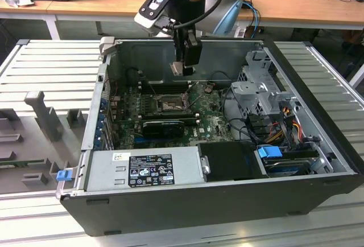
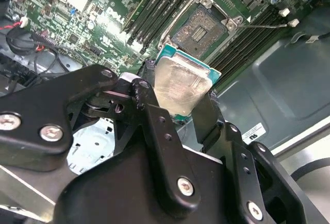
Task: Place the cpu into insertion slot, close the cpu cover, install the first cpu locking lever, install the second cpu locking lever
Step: 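Place the cpu into insertion slot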
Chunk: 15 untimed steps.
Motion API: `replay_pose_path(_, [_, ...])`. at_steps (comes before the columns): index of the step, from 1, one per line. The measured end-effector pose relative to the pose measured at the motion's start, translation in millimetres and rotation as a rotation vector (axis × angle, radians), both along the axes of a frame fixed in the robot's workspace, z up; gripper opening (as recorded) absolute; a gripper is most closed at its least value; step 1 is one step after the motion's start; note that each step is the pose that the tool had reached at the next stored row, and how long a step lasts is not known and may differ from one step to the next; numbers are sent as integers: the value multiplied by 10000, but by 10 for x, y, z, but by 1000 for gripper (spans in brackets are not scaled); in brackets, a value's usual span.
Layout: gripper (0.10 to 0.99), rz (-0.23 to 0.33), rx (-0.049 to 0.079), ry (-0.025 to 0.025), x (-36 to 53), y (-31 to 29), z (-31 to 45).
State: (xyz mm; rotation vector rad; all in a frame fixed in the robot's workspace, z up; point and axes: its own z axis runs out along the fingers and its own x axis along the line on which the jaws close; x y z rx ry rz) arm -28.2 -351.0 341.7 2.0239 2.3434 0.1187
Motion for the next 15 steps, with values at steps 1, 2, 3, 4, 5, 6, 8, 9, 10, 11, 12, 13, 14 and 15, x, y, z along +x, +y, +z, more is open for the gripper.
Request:
replay_pose_path(1, [529,-38,0,0,0,0,-5])
replay_pose_path(2, [529,-69,0,-1,0,0,-12])
replay_pose_path(3, [529,-83,0,-1,0,0,-23])
replay_pose_path(4, [529,-87,0,-1,0,0,-34])
replay_pose_path(5, [529,-88,-1,-1,0,0,-46])
replay_pose_path(6, [529,-90,-1,0,0,0,-51])
replay_pose_path(8, [529,-99,-1,0,0,0,-56])
replay_pose_path(9, [529,-108,-1,-1,0,0,-57])
replay_pose_path(10, [529,-137,-1,0,0,0,-58])
replay_pose_path(11, [529,-177,0,-1,0,0,-59])
replay_pose_path(12, [529,-313,1,-1,0,0,-63])
replay_pose_path(13, [529,-424,1,-1,0,0,-65])
replay_pose_path(14, [529,-527,0,-1,0,0,-67])
replay_pose_path(15, [529,-683,-1,0,0,0,-71])
